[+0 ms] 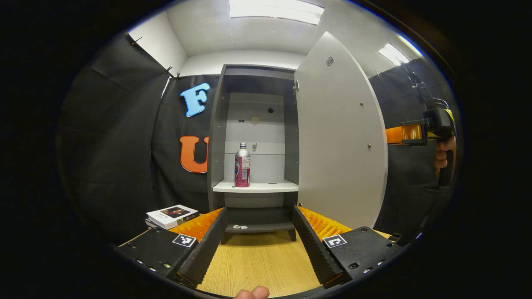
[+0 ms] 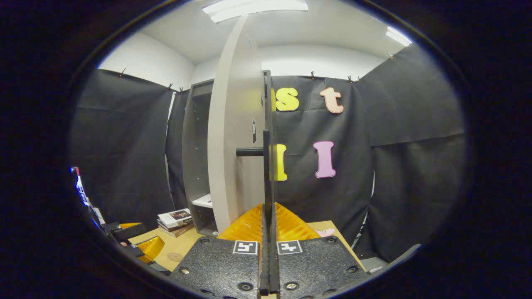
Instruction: Open the cabinet door with the right hand, grasp the bottle in the cabinet with the left hand and place it on the coaster, then close the cabinet door with the right hand.
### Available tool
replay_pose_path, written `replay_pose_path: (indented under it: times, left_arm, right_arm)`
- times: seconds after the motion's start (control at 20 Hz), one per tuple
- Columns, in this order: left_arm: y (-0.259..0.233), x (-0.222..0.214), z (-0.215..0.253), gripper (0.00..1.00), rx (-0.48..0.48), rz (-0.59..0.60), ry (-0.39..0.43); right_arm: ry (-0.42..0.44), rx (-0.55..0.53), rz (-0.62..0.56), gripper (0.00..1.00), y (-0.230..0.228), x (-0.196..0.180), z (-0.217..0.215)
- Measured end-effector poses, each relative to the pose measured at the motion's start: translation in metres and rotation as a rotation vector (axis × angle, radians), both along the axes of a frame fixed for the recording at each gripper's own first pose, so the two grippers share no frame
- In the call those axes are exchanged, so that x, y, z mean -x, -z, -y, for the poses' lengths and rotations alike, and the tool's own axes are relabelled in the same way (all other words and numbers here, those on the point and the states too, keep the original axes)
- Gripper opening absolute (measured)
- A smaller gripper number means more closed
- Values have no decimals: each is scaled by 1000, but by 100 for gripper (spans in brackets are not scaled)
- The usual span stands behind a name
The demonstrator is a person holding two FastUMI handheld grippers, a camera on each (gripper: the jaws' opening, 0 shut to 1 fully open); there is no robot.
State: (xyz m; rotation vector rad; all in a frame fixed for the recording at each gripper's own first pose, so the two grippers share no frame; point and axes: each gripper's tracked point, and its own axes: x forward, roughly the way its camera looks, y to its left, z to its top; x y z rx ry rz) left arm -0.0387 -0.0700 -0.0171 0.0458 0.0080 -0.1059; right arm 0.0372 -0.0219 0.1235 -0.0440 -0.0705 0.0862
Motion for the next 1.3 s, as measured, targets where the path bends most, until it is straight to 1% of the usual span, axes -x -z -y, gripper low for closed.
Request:
replay_pose_path:
  times: [0.05,0.25,0.4,0.55,0.6,0.65,0.75,0.8,0.85,0.9,0.95,1.0,1.1,1.2,1.3]
  left_arm:
    - [1,0,0,95,-2,0,-3]
    - [5,0,-3,95,5,-8,-28]
    - [6,1,-4,95,7,-14,-35]
    - [11,3,-3,95,1,-27,-38]
    - [12,4,-4,95,-4,-32,-41]
    - [12,5,-5,95,-8,-35,-46]
    - [14,6,-8,95,-11,-40,-55]
    - [13,5,-8,95,-11,-40,-60]
    - [12,4,-9,95,-11,-39,-66]
    - [11,2,-10,95,-11,-35,-69]
    - [9,0,-11,95,-12,-30,-72]
    - [7,-3,-12,95,-18,-26,-76]
    - [2,-11,-15,95,-30,-10,-84]
    - [-8,-27,-18,95,-38,13,-88]
    - [-23,-49,-20,95,-36,49,-87]
  right_arm:
    - [3,6,2,4,1,3,2]
    - [-28,-38,-14,4,13,26,-1]
    - [20,-16,-29,2,25,33,19]
    - [11,-18,-37,4,34,29,19]
    - [-1,-27,-30,12,31,31,17]
    - [-1,-37,-28,17,31,30,18]
    - [37,-35,-33,34,35,24,29]
    - [30,-35,-27,53,35,22,30]
    - [28,-41,-20,61,33,25,32]
    - [32,-42,-15,60,34,22,33]
    - [38,-49,-13,64,33,22,35]
    - [42,-61,-7,72,33,22,37]
    - [59,-81,19,79,27,24,45]
    - [77,-87,27,80,25,22,52]
    - [75,-87,21,80,25,20,53]
